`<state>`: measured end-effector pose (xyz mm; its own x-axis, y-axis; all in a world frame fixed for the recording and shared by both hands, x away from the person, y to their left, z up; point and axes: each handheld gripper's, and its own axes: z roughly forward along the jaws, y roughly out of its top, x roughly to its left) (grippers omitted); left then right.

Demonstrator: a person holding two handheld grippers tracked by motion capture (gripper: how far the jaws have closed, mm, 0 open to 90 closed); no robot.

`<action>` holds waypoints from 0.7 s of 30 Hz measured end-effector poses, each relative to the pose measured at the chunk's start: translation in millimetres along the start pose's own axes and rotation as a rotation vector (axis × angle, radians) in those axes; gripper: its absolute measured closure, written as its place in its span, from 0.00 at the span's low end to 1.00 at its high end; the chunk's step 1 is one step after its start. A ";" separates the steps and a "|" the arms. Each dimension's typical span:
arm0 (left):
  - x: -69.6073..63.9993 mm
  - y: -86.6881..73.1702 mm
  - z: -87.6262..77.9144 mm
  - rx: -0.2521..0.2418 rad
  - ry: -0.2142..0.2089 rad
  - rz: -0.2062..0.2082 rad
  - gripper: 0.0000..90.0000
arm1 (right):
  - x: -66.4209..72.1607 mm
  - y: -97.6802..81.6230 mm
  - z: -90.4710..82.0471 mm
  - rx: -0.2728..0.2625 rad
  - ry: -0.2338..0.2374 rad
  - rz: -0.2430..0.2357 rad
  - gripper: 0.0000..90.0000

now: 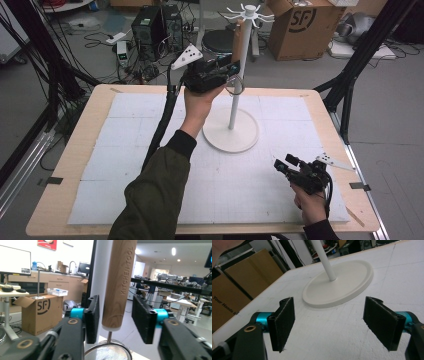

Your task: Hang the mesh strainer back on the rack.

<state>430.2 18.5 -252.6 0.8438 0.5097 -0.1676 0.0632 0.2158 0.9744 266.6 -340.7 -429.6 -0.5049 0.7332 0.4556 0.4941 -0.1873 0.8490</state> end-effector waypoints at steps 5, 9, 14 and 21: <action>-4.3 2.4 -8.9 0.015 -0.002 0.017 0.49 | 0.0 0.1 -0.4 -0.004 0.001 -0.008 0.27; -8.9 1.0 -23.4 0.009 -0.012 0.020 0.41 | 0.9 1.4 -0.3 -0.015 0.000 -0.025 0.24; -9.1 -6.4 -50.5 -0.020 0.004 0.036 0.34 | 6.2 2.4 0.4 -0.024 0.004 -0.047 0.23; -8.7 -17.9 -93.2 -0.037 0.029 0.030 0.33 | 12.5 0.9 3.7 -0.023 0.008 -0.082 0.21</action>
<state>372.0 87.8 -282.6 0.8294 0.5399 -0.1432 0.0179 0.2306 0.9729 263.4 -329.3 -424.1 -0.5490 0.7413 0.3861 0.4347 -0.1414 0.8894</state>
